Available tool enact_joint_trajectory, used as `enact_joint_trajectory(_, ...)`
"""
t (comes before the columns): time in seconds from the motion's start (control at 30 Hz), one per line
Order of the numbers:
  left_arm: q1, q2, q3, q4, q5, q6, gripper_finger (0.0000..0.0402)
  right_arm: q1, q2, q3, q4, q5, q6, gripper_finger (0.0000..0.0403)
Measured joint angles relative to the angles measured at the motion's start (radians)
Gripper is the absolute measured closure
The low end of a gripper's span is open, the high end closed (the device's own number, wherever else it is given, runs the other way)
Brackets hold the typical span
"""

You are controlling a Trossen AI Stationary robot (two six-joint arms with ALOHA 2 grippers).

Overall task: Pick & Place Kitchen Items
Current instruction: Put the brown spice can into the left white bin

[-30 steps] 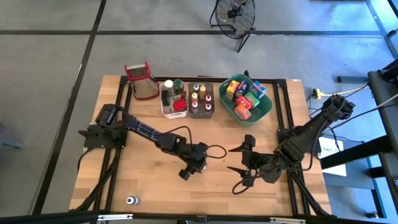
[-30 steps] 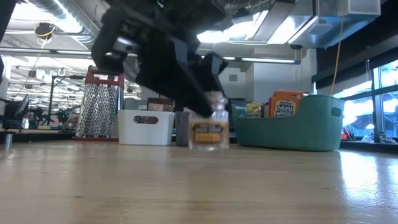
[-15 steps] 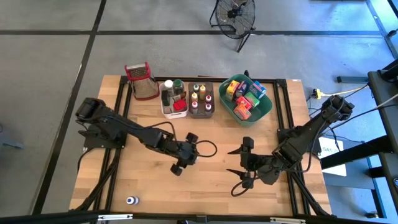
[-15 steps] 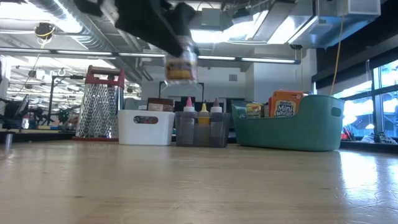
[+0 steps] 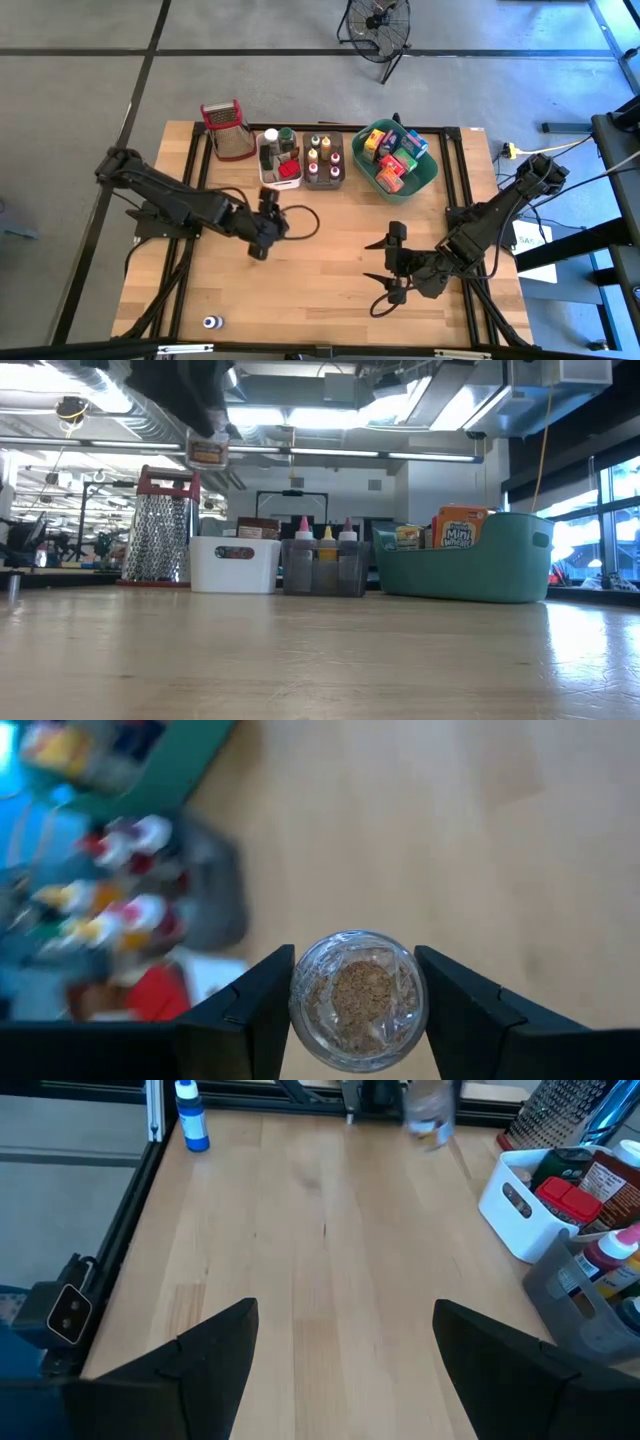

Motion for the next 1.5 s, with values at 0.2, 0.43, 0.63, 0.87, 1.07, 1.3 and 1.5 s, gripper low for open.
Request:
enact_joint_trajectory(0.2,0.070,-0.093,-0.059,-0.058,-0.076,-0.050,0.0222,0.000,0.000,0.000,0.006,0.000,0.000,0.0098)
enact_joint_trajectory(0.43,0.227,-0.223,-0.206,-0.041,-0.044,-0.044,0.0221,0.000,0.000,0.000,0.006,0.000,-0.001,0.0098)
enact_joint_trajectory(0.63,0.412,-0.343,-0.367,0.139,0.103,0.046,0.0220,0.000,0.000,0.000,0.007,0.002,-0.014,0.0098)
enact_joint_trajectory(0.87,0.571,-0.388,-0.413,0.338,0.180,0.131,0.0220,-0.001,0.000,0.000,0.006,0.041,-0.020,0.0098)
enact_joint_trajectory(1.07,0.680,-0.304,-0.414,0.422,0.248,0.143,0.0220,-0.005,0.000,0.000,0.005,0.056,-0.027,0.0098)
enact_joint_trajectory(1.3,0.794,-0.173,-0.414,0.455,0.263,0.160,0.0220,-0.005,0.000,0.000,0.006,0.054,-0.025,0.0098)
enact_joint_trajectory(1.5,0.866,-0.110,-0.414,0.481,0.330,0.160,0.0220,-0.005,0.002,0.000,0.006,0.025,-0.020,0.0098)
